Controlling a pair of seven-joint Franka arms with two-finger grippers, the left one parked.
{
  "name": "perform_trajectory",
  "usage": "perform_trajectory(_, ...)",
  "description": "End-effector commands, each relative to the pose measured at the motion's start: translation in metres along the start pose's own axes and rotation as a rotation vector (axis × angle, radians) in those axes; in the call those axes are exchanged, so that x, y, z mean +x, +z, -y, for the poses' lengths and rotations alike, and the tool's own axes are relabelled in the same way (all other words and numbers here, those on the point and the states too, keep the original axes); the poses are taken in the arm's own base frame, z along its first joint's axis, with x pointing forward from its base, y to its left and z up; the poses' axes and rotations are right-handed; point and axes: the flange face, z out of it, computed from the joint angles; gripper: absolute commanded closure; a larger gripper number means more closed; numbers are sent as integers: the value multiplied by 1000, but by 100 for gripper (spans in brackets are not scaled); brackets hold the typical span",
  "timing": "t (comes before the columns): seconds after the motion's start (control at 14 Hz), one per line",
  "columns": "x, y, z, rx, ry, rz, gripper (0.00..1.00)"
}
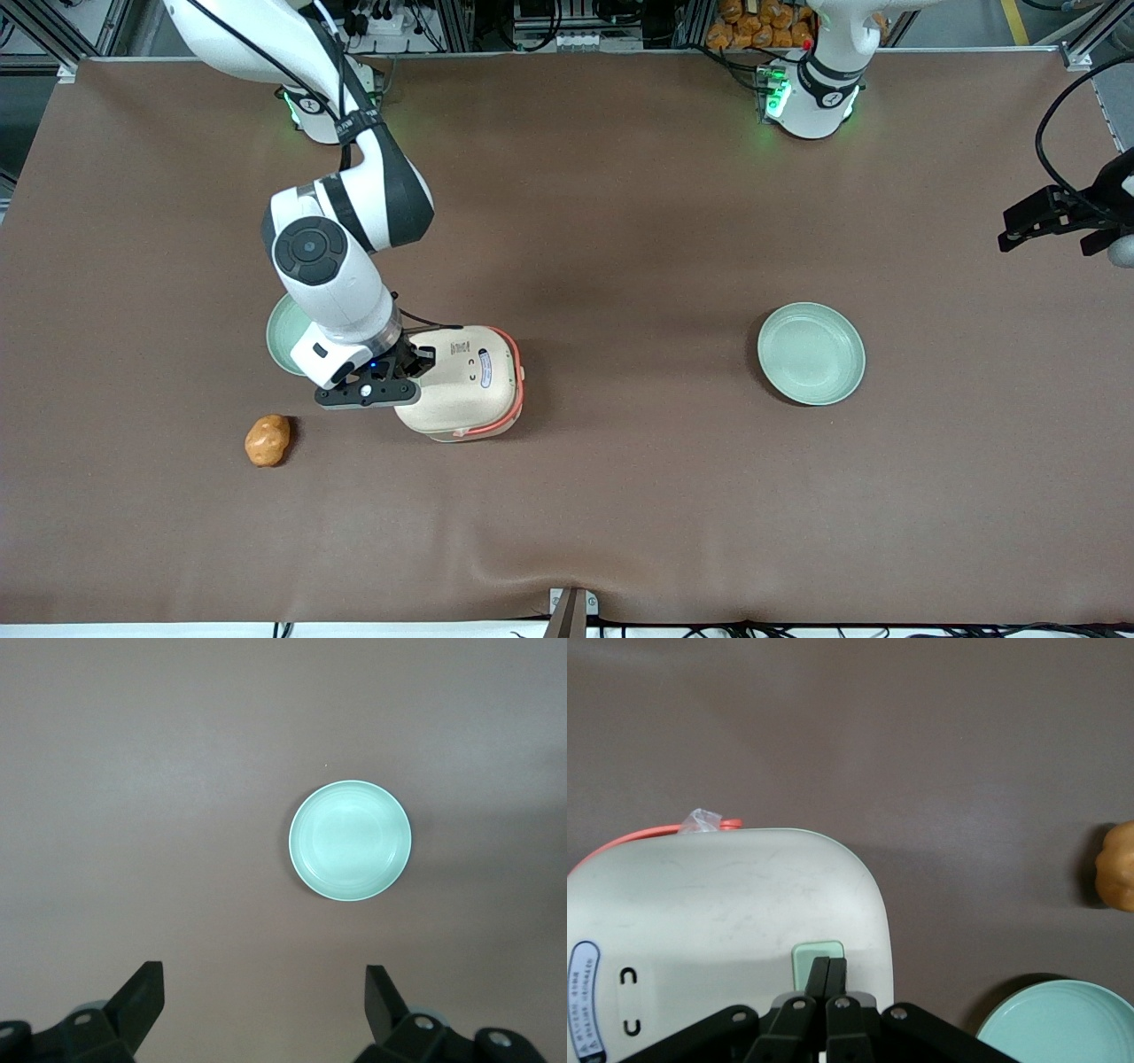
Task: Press rice cooker button with right arm
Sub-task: 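Press down on the rice cooker's green lid button with the closed right gripper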
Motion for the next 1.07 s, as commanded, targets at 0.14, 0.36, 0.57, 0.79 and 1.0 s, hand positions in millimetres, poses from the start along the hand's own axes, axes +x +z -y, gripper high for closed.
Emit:
perform_trajectory(0.14,3,2,3,-9,-18,-8,100)
perform_trajectory(0.36,2,2,3,-9,-16,-3,100)
perform_trajectory(0.57,2,5,1,-10,-14,-2,100)
perform_trajectory(0.79,1,10,4,-12,-20,2,100)
perform_trajectory(1.0,0,10,6,-11,-23,2,100)
